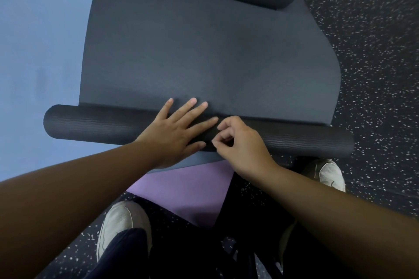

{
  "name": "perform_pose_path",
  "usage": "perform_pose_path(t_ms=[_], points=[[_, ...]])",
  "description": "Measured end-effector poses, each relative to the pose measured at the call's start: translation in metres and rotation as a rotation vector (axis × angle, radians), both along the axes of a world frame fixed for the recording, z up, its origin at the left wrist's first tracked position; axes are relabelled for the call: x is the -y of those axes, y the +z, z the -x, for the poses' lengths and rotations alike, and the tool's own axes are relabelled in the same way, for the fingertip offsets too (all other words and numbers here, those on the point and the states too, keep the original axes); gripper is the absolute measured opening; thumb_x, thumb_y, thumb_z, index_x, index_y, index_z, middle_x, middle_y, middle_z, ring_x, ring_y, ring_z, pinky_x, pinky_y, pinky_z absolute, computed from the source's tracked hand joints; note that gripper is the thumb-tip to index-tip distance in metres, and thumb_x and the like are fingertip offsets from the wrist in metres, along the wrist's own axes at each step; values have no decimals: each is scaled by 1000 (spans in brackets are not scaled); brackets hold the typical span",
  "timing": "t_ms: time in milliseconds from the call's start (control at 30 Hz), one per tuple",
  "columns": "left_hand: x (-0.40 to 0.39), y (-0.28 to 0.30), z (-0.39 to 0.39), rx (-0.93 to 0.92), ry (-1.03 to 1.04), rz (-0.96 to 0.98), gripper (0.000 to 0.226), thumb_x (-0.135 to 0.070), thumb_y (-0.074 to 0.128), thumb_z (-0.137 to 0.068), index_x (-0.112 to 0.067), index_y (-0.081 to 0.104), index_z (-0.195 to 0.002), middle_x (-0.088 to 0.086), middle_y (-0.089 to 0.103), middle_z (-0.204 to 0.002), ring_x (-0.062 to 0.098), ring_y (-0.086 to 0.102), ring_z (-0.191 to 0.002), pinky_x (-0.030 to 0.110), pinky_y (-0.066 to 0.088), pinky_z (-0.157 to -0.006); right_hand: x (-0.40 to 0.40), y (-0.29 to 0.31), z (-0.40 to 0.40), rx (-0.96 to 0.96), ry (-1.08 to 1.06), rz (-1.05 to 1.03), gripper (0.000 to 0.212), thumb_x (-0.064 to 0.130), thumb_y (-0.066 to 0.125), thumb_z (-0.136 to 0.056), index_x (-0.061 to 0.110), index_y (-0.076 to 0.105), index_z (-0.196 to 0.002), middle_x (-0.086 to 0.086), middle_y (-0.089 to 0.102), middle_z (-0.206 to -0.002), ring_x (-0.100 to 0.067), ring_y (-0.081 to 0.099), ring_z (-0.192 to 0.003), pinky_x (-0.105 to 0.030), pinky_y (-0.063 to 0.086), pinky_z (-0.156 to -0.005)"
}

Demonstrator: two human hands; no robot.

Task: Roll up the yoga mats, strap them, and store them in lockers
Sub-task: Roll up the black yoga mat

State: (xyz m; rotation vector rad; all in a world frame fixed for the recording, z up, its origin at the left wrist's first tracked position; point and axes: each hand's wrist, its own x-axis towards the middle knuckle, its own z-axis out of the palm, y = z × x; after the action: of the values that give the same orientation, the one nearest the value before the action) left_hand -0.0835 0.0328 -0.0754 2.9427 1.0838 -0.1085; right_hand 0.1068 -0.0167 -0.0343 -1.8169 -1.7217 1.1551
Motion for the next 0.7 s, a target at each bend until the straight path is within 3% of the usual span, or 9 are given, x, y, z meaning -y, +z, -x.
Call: perform_pose_path(t_ms=[167,333,500,700], points=[[12,-1,-13,97,-91,-4,48,-35,29,-96,-21,50,-136,5,43,-148,23,36,-138,56,31,-108,6,-4,3,-53,-29,63,21,16,65,-84,27,50,-94,12,68,-81,1,58,-84,-12,41,-72],[24,-7,-8,64,-76,-48,60,-28,36,-87,-12,33,-145,5,35,-152,23,27,-141,52,21,-110,5,-7,2,-94,-99,70,19,14,64,-87,24,50,-96,11,68,-84,2,58,-85,0,36,-69],[47,-17,12,23,-21,-69,66,-38,40,-88,-9,31,-147,10,29,-155,26,20,-144,51,23,-111,-1,-12,0,-113,-157,81,24,13,64,-88,25,46,-98,14,65,-82,0,56,-85,1,35,-69],[27,-20,8,-9,12,-47,73,-52,36,-87,-15,25,-149,7,31,-154,24,21,-143,51,20,-112,-1,-9,-2,-93,-75,30,28,9,63,-87,26,46,-100,11,60,-87,2,54,-85,-2,36,-72]])
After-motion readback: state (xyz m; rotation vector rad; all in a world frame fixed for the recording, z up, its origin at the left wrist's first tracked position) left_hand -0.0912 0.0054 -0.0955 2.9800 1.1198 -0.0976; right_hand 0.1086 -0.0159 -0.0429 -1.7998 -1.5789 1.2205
